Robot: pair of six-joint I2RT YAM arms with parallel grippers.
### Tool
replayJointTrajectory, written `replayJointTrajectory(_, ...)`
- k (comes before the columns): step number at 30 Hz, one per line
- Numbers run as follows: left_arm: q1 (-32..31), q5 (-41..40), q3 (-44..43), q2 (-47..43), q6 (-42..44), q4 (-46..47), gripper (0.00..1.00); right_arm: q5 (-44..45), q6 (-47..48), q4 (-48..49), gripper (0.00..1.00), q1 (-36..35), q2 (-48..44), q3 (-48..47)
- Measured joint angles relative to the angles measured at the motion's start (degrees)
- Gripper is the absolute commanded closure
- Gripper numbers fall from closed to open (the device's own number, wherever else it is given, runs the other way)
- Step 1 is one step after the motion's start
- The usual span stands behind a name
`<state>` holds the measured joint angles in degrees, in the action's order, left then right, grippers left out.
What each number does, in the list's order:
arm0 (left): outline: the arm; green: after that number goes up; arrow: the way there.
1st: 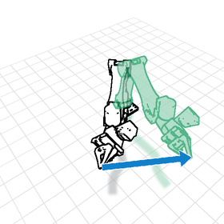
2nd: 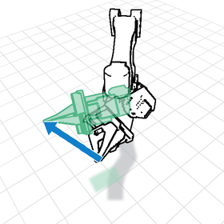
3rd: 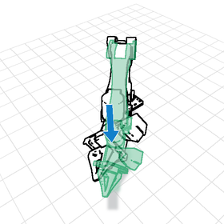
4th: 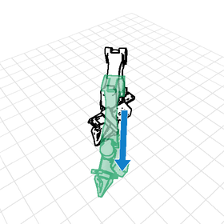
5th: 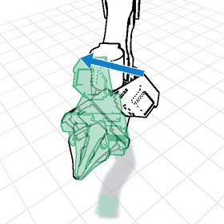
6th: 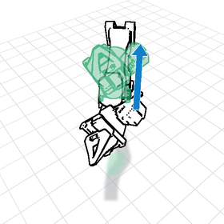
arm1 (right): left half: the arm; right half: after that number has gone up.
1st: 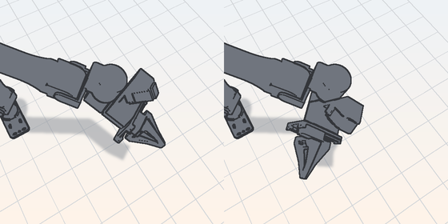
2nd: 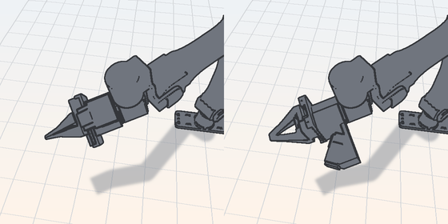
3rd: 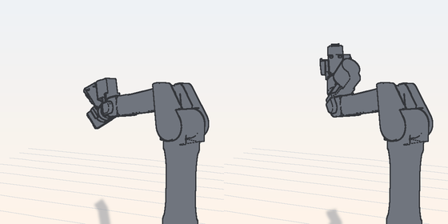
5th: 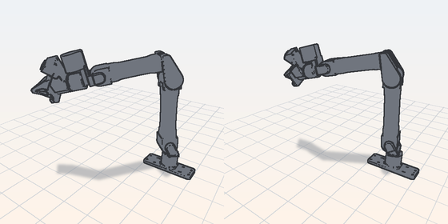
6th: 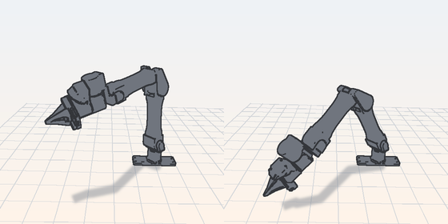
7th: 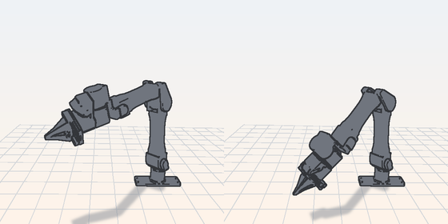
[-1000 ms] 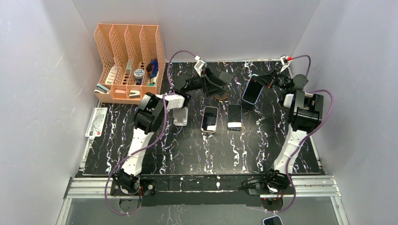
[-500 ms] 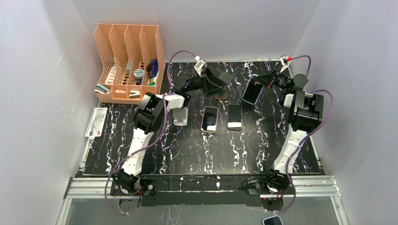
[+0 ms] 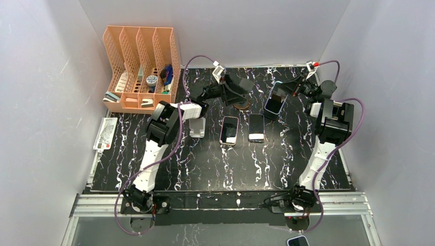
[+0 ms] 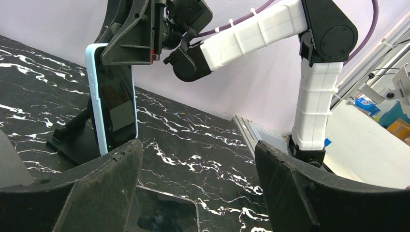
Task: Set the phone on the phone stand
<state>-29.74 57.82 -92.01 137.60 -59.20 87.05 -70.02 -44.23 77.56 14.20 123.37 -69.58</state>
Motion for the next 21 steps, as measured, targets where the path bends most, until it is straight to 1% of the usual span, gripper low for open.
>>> replayJointTrajectory(2,0.0,0.0,0.0,0.0,0.0,0.0,0.17,0.0,0.5,-0.5,0.71,0.0,0.0,-0.1)
replayJointTrajectory(10,0.0,0.1,0.0,0.0,0.0,0.0,0.17,-0.3,1.5,-2.1,0.67,0.0,0.0,-0.2)
replayJointTrajectory(12,0.0,0.1,0.0,0.0,0.0,0.0,0.17,-0.3,1.6,-2.5,0.63,0.0,0.0,-0.2)
replayJointTrajectory(15,0.0,0.1,0.0,0.0,0.0,0.0,0.17,-0.4,1.9,-2.8,0.55,0.0,0.0,-0.2)
replayJointTrajectory(19,0.0,0.1,0.0,0.0,0.0,0.0,0.16,-0.5,2.5,-3.1,0.48,0.0,0.3,-0.2)
replayJointTrajectory(21,0.0,0.1,0.0,0.0,-0.1,0.0,0.16,-0.4,2.8,-3.4,0.42,0.0,0.3,-0.2)
